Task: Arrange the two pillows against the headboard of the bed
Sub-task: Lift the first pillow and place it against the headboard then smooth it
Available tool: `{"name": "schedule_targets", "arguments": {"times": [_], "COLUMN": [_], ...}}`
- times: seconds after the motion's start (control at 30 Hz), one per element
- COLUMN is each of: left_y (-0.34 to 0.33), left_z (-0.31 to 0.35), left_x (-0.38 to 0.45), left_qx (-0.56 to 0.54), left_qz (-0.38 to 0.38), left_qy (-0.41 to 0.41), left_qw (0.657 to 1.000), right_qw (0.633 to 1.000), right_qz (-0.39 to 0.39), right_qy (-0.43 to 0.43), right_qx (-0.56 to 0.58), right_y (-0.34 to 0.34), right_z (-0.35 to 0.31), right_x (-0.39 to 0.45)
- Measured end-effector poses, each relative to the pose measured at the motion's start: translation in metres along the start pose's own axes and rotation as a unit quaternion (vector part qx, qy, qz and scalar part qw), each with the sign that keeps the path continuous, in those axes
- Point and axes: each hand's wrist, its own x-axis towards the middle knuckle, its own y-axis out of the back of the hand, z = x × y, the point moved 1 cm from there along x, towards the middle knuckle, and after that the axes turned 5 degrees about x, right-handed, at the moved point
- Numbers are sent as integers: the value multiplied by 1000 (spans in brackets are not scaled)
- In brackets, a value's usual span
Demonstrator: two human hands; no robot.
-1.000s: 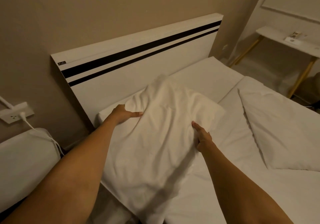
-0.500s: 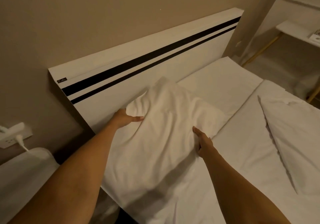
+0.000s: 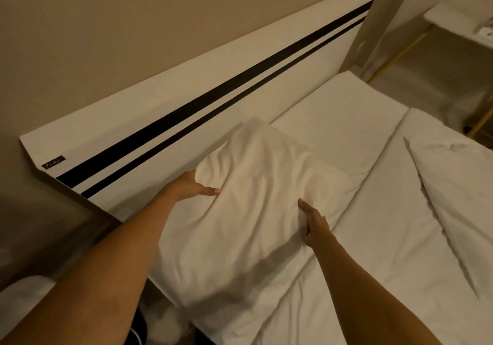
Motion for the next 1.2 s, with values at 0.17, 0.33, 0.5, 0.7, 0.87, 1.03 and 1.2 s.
{"name": "schedule_targets", "arguments": {"times": [0.17,0.33,0.5,0.7,0.87,1.03,1.2], "left_y": [-5,-12,-22,-26,-34,-50,-60], "left_z": [13,28,39,32,7,-27,-44], "left_x": [43,93,155,220,262,293,301], "left_qx": [-12,-9,0,58,109,135,153], "left_qz": [13,12,21,35,51,125,157], "left_qy": [1,6,17,12,15,23,35], "left_qw": [1000,1000,1000,998,993,983,975], "right_qw": [1000,1000,1000,1000,999,999,998], "right_qz": [-5,8,1,-5,-15,20,41], "right_qy": [-10,-12,-5,-10,-29,-35,3], "right_qx": [14,6,-19,-16,1,-13,-42], "right_y": [-7,-14,-27,-53,-61,-58,-56], "right_z": [-11,-30,-46,-47,-18,16,25], "right_x": [41,86,150,204,250,280,292]}}
